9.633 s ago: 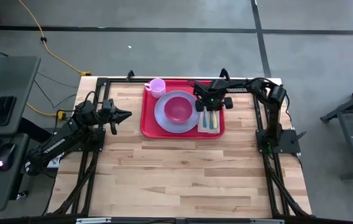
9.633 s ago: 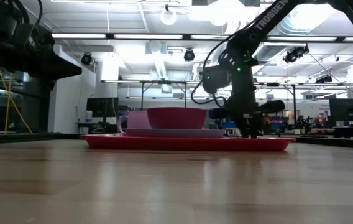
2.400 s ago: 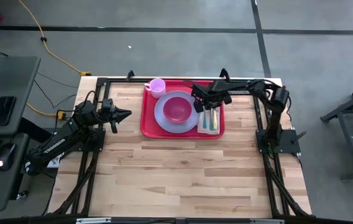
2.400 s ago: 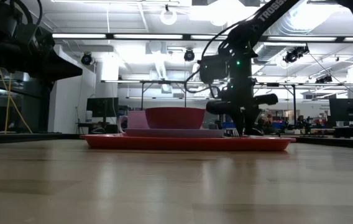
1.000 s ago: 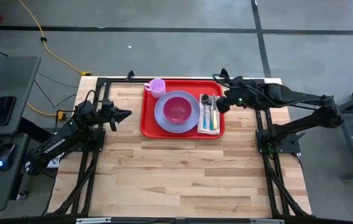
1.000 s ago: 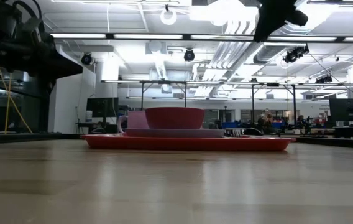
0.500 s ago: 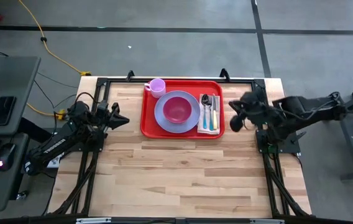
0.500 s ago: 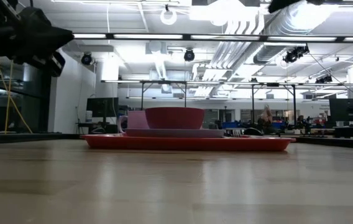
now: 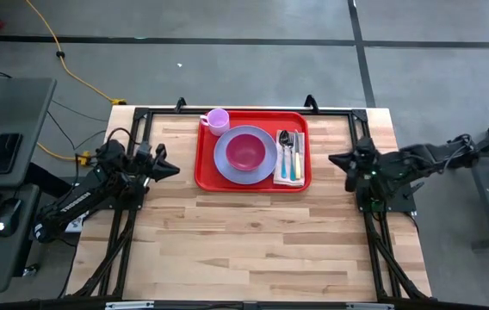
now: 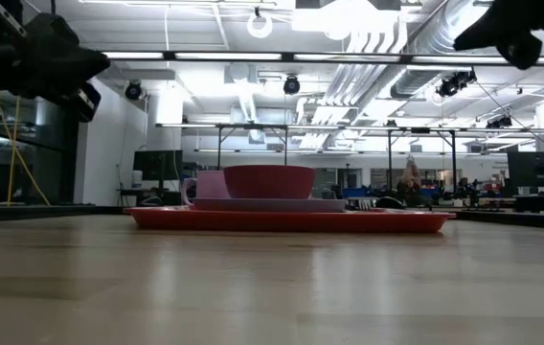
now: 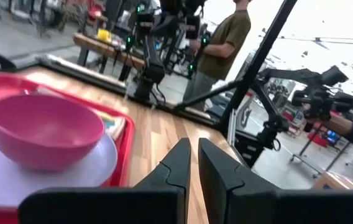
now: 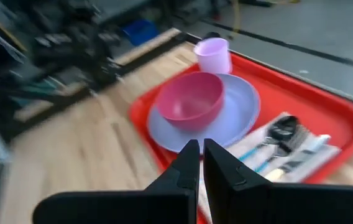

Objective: Set up tray
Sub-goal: Return to Home Position

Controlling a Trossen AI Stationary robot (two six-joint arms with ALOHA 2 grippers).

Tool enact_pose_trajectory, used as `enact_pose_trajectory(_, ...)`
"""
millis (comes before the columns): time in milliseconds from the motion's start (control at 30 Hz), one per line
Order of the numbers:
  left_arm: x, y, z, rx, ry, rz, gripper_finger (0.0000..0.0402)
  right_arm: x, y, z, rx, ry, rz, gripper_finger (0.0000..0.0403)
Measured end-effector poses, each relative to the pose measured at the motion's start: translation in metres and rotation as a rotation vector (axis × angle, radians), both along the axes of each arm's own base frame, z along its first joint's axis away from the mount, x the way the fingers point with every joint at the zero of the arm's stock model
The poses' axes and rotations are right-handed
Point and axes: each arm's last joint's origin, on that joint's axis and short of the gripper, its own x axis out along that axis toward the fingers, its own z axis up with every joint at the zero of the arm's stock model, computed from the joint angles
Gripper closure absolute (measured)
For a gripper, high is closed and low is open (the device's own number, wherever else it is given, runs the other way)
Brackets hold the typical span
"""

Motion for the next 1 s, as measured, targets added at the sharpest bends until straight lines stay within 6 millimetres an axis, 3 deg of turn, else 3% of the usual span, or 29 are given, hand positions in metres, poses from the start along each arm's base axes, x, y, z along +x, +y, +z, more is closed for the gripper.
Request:
enact_pose_trajectory(200, 0.0, 0.0, -0.004, -0.02, 0.034, -0.004, 0.0339, -0.022, -0.006, -0.026, 0.081, -0.192, 0.061, 0.0402)
enact_pose_trajectory(367, 0.0, 0.0, -0.004, -0.012, 0.033, -0.003, 0.0339, -0.02, -0.004, -0.045, 0.07, -0.305, 0.13, 0.0402)
enact_pose_trajectory(733, 0.001, 0.004, -0.004, 0.06, 0.023, 0.119, 0.0339, -0.002, 0.0, -0.086, 0.023, -0.201, 0.048, 0.0403)
enact_pose_trajectory(1000, 0.003, 0.006, -0.014, 0.088, 0.025, 0.122, 0.0339, 0.0, -0.005, -0.092, -0.053, -0.161, 0.008, 0.0403)
